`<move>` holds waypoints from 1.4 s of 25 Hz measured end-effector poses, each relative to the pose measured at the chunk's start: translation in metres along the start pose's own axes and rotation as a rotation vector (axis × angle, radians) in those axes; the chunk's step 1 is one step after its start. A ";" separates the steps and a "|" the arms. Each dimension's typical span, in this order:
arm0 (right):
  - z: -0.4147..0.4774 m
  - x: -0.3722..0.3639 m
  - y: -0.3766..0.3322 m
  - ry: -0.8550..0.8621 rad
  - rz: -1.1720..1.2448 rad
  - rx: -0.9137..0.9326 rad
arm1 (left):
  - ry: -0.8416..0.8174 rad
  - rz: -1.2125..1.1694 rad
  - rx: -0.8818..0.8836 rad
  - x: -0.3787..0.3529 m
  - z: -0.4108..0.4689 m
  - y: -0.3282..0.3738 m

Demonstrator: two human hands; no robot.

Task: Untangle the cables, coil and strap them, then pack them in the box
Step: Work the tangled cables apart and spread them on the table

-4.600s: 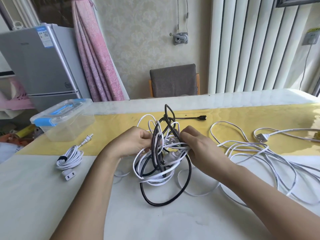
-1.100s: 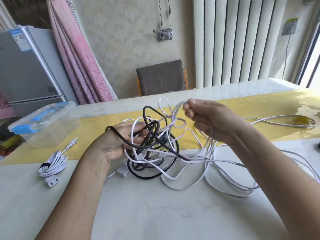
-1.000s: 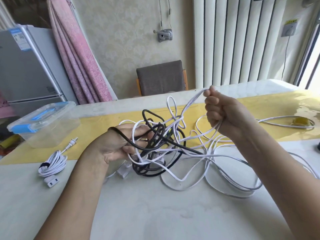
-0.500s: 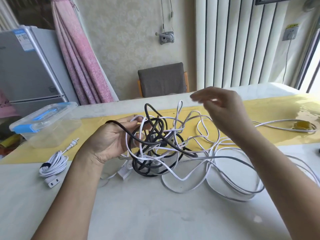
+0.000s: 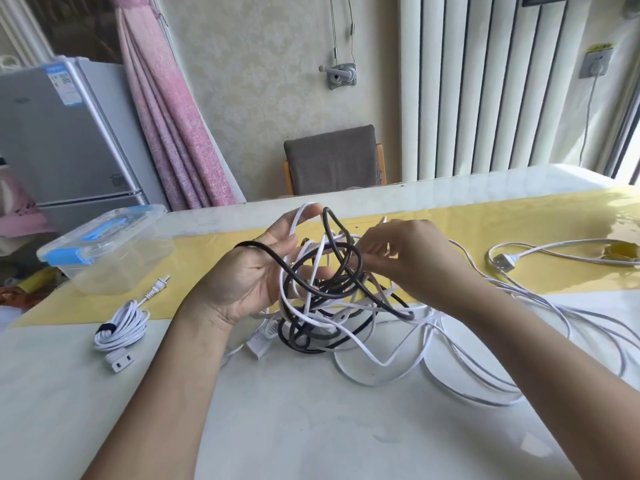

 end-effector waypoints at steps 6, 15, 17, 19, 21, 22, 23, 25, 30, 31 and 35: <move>0.000 0.010 0.013 0.129 0.947 -0.200 | 0.309 -0.022 -0.010 0.006 0.003 0.002; -0.009 0.047 0.035 -0.171 0.295 -0.318 | 0.439 -0.009 0.081 0.021 -0.001 0.004; -0.009 0.053 0.042 0.066 0.162 -0.305 | 0.368 -0.084 0.170 0.019 -0.004 0.007; -0.008 0.055 0.046 0.322 0.292 -0.371 | 0.242 -0.147 0.252 0.018 -0.007 0.012; -0.006 0.050 0.049 0.463 0.591 -0.475 | 0.141 -0.135 0.282 0.024 -0.008 0.016; -0.006 0.048 0.050 0.493 0.715 -0.528 | 0.034 -0.201 0.258 0.030 -0.007 0.016; -0.005 0.046 0.051 0.514 0.810 -0.572 | -0.075 -0.276 0.190 0.033 -0.007 0.017; -0.005 0.044 0.054 0.552 0.962 -0.645 | -0.080 -0.312 -0.032 0.046 -0.006 0.016; -0.009 0.050 0.066 0.581 1.232 -0.703 | 0.121 0.137 0.068 0.030 -0.004 0.020; -0.010 0.051 0.071 0.549 1.162 -0.720 | 0.301 0.409 0.104 0.029 -0.004 0.029; 0.005 0.051 0.082 0.569 0.912 -0.743 | 0.271 0.383 0.129 0.043 -0.014 0.066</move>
Point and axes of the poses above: each hand's wrist, its own z-axis towards the middle knuckle, its own x-axis out of the back of the hand, y = z × x, the point moved 1 cm from there along z, towards the middle knuckle, and after that the axes turned 13 degrees about x, right-handed, at the moved point
